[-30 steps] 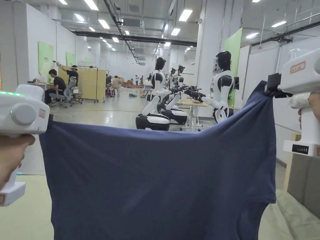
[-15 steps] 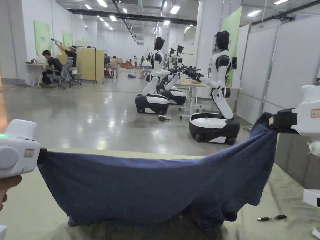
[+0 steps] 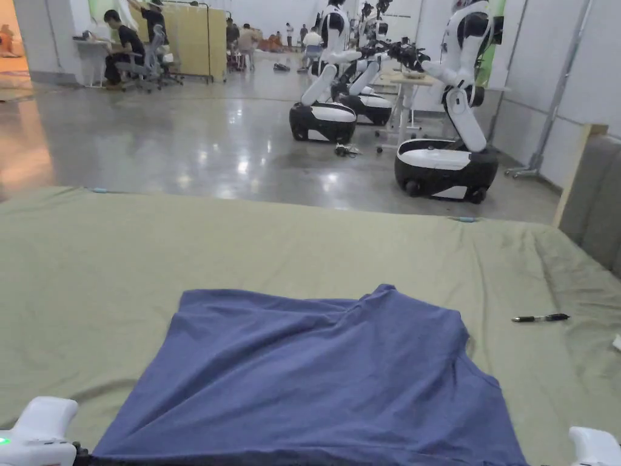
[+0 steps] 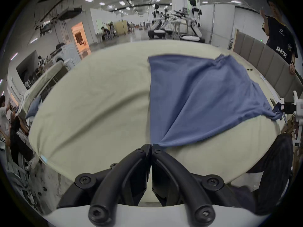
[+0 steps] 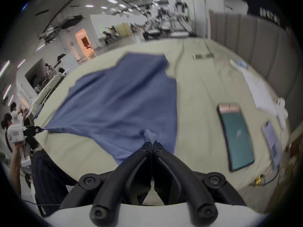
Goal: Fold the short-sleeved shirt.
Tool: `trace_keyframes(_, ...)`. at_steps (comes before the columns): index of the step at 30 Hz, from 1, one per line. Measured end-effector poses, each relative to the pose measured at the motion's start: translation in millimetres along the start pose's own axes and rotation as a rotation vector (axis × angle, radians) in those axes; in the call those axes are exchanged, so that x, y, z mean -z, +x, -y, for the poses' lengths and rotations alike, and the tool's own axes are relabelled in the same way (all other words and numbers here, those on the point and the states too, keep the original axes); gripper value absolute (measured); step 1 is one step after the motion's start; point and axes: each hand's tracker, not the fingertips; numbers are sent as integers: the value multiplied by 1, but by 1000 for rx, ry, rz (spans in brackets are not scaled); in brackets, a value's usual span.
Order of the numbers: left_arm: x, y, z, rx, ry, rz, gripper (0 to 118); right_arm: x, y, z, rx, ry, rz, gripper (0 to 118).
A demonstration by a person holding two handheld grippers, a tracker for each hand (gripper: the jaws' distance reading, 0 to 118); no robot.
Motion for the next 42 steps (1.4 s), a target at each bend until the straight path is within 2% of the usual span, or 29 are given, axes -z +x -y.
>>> trace_keyframes(1, 0, -2, 2, -12, 8, 6, 7, 0, 2, 1, 12, 20, 7, 1)
trace_keyframes(2, -4, -2, 2, -34, 38, 23, 26, -3, 5, 1, 30, 35, -11, 7)
trace_keyframes(3, -8, -4, 0, -43, 60, 37, 52, -6, 6, -1, 53, 61, -37, 26)
trace_keyframes(4, -13, -6, 0, -57, 76, 40, 75, -16, 9, -5, 69, 83, -62, 66)
trace_keyframes(5, -21, -7, 1, -61, 103, 58, 85, -23, 9, -8, 73, 97, -79, 114)
trace_keyframes(6, -29, -7, 4, -68, 121, 56, 85, -29, 8, -10, 62, 100, -86, 118)
trace_keyframes(8, -49, -5, 12, -58, 180, 24, 85, -51, 0, -10, 20, 214, -117, 117)
trace_keyframes(12, -66, 2, 39, -20, 155, -33, 84, -70, -7, -1, -39, 249, -51, 114)
trace_keyframes(13, -64, 4, 47, -21, 138, -44, 83, -73, -9, 1, -49, 261, -45, 107)
trace_keyframes(14, -61, 5, 54, -11, 114, -40, 75, -74, -10, 2, -56, 256, -43, 72)
trace_keyframes(15, -56, 5, 58, 0, 107, -41, 52, -72, -12, 3, -63, 256, -17, 31)
trace_keyframes(16, -49, 5, 60, 9, 93, -40, 9, -78, -29, 10, -68, 257, 19, 1)
trace_keyframes(17, -43, 5, 61, 8, 107, -56, 3, -78, -29, 11, -67, 264, 18, 1)
trace_keyframes(20, -26, -5, 51, -3, 77, -17, 4, -75, -32, 12, -51, 232, -6, 1)
trace_keyframes(21, -22, -4, 47, 10, 83, -24, 10, -74, -32, 12, -46, 232, -5, 1)
trace_keyframes(22, -22, 2, 42, 31, 82, -34, 36, -73, -31, 11, -42, 226, -4, 1)
trace_keyframes(23, -15, -1, 35, 59, 58, -72, 73, -74, -33, 12, -38, 223, 2, 1)
trace_keyframes(24, -6, -1, 31, 57, 57, -51, 83, -75, -35, 12, -34, 219, 9, 1)
trace_keyframes(28, 16, 1, 11, 85, 54, -28, 83, -71, -27, 13, -3, 195, 33, 1)
trace_keyframes(30, 21, 8, 2, 107, 44, -9, 78, -69, -21, 11, 14, 179, 46, 1)
trace_keyframes(31, 27, 9, -3, 125, 26, 16, 65, -67, -17, 9, 28, 170, 59, 1)
trace_keyframes(32, 30, 11, -7, 149, -10, 49, 13, -65, -11, 9, 34, 160, 67, 1)
trace_keyframes(33, 31, 12, -10, 176, -23, 64, 5, -63, -8, 6, 37, 154, 79, 1)
trace_keyframes(35, 25, 23, -16, 182, 6, 24, 5, -59, -5, -5, 30, 145, 122, 1)
trace_keyframes(38, 13, 32, -25, 174, 12, 43, 5, -40, 11, -22, 44, 128, 127, 7)
trace_keyframes(39, 10, 34, -26, 174, 25, 42, 5, -32, 13, -27, 58, 102, 110, 23)
trace_keyframes(40, 10, 35, -28, 170, 19, 44, 5, -20, 15, -32, 70, 75, 90, 45)
trace_keyframes(41, 11, 36, -29, 169, 10, 46, 5, -9, 15, -36, 70, 48, 80, 82)
trace_keyframes(42, 6, 38, -31, 175, 13, 43, 5, 3, 13, -40, 65, 28, 86, 99)
